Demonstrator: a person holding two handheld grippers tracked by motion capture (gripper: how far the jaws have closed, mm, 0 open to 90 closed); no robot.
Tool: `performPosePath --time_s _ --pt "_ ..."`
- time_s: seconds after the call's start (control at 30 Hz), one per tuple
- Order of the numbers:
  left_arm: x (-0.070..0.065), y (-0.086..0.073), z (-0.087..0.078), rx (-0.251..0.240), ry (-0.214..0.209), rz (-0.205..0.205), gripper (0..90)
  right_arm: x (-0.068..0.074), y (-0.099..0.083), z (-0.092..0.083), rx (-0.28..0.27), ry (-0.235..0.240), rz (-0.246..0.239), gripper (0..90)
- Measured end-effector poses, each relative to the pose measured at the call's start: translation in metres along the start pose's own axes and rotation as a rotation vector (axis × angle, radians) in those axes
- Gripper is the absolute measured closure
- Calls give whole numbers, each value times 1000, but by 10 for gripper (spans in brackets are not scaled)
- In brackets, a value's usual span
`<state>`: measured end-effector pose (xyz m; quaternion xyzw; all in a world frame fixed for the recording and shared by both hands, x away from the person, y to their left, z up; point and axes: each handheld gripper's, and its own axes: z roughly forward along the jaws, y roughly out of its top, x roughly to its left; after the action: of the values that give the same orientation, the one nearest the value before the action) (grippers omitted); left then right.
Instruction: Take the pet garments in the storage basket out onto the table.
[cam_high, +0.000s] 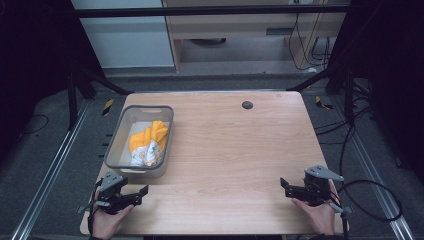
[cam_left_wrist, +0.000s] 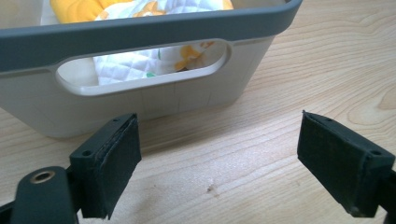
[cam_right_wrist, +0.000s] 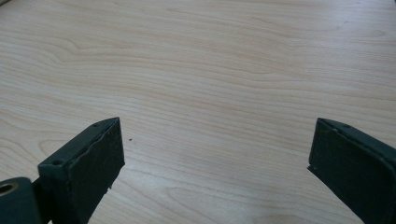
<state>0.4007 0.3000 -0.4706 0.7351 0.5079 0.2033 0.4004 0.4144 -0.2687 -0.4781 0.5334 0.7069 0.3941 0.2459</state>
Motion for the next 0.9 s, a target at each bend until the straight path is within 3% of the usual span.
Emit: performPosePath --time_s 0.27,0.9 --pt "-6 4 -7 -20 3 12 155 9 -1 0 12 30 -15 32" --pt "-11 15 -22 -74 -11 -23 174 11 -5 4 28 24 -51 87"
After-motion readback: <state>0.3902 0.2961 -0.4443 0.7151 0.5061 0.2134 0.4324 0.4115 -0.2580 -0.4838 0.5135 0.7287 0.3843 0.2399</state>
